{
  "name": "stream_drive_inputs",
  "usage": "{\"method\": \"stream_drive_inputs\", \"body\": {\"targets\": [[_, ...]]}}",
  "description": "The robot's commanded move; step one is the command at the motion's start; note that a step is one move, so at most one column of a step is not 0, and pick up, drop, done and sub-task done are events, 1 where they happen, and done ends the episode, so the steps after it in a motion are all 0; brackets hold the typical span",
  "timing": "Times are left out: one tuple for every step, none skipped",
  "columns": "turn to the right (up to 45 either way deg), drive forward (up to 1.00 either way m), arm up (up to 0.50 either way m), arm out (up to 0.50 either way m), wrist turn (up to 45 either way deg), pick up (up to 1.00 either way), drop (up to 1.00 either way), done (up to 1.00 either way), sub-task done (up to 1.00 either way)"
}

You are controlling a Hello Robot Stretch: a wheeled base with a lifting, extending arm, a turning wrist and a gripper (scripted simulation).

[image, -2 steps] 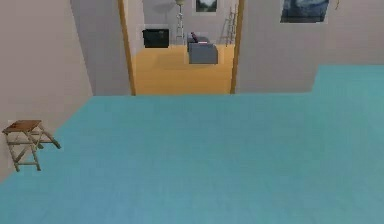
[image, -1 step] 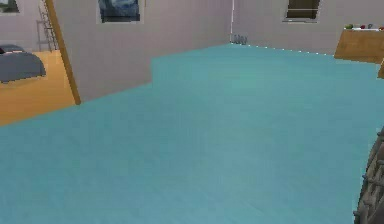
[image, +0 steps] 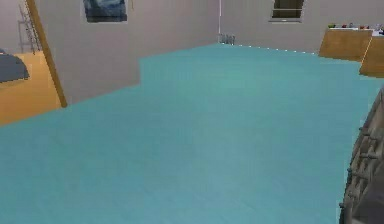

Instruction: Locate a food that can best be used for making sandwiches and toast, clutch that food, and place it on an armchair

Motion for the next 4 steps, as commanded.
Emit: {"method": "stream_drive_inputs", "body": {"targets": [[0.0,0.8,0.0,0.0,0.0,0.0,0.0,0.0,0.0],[39.0,0.0,0.0,0.0,0.0,0.0,0.0,0.0,0.0],[0.0,1.0,0.0,0.0,0.0,0.0,0.0,0.0,0.0],[0.0,1.0,0.0,0.0,0.0,0.0,0.0,0.0,0.0]]}}
